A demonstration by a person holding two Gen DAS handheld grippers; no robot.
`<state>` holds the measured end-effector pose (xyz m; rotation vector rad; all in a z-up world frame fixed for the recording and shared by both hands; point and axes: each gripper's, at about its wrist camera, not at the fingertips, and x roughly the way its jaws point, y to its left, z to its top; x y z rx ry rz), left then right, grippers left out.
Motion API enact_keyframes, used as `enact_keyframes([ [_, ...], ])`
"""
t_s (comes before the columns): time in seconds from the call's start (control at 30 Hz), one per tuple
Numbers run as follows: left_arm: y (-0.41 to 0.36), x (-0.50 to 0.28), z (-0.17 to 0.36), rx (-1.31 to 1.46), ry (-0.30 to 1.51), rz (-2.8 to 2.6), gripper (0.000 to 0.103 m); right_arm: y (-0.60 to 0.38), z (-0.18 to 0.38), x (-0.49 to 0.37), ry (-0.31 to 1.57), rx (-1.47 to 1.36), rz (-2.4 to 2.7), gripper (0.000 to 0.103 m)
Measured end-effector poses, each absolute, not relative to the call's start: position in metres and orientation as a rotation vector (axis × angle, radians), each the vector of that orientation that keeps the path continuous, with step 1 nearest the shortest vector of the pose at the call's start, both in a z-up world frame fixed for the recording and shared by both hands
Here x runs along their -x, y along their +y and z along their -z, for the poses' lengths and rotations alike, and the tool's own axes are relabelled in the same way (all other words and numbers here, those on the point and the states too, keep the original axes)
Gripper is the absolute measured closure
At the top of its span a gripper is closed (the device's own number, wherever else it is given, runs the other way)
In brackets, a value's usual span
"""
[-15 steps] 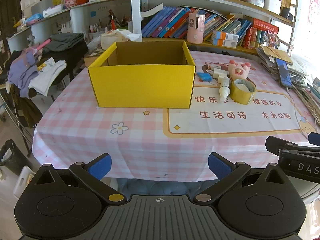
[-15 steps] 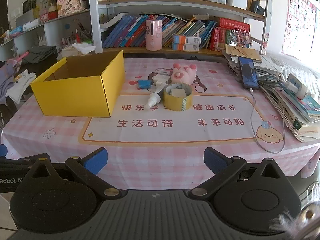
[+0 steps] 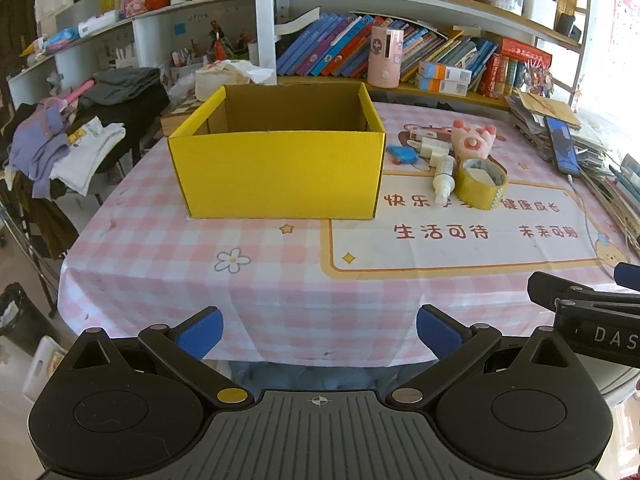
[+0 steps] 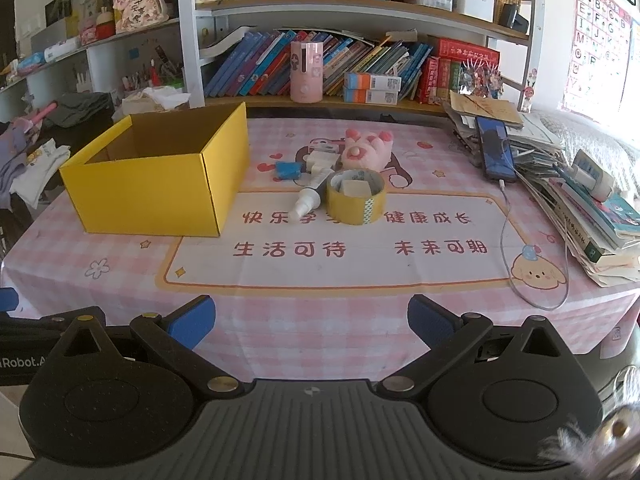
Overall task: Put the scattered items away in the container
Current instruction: 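Move both tools toward the tape roll and white spray bottle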
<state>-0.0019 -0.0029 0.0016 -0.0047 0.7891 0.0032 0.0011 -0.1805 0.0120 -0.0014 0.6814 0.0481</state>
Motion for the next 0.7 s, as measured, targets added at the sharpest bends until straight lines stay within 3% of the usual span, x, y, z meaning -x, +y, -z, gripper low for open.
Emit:
enact_keyframes([
  [0.7, -0.014, -0.015, -0.001, 0.018, 0.785, -0.006, 0.000, -0.195, -0.012, -0.022, 0.674, -0.002, -0.082, 0.000],
])
